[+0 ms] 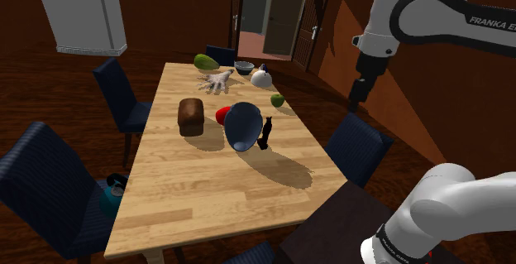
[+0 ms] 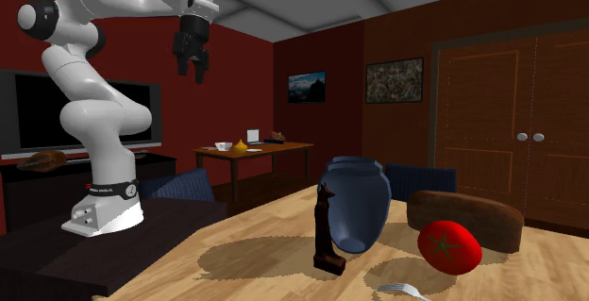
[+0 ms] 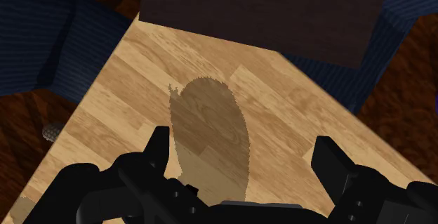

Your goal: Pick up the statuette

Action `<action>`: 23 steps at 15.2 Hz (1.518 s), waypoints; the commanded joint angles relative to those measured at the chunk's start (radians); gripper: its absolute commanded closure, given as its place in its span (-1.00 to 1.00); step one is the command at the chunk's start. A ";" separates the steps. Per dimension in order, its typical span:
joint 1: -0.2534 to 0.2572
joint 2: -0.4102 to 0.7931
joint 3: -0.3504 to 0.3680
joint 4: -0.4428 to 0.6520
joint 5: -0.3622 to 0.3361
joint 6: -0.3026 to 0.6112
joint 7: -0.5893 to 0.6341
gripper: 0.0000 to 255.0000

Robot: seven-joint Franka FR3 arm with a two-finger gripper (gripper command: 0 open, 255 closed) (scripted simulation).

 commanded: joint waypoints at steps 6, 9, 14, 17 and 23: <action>0.014 0.037 -0.093 -0.113 -0.022 0.220 -0.130 -1.00; 0.025 0.086 -0.151 -0.158 -0.026 0.355 -0.211 -1.00; 0.057 0.212 -0.249 -0.194 -0.009 0.578 -0.357 -1.00; 0.089 0.310 -0.310 -0.191 0.027 0.704 -0.459 -1.00; 0.192 0.540 -0.437 -0.129 0.196 0.912 -0.722 -1.00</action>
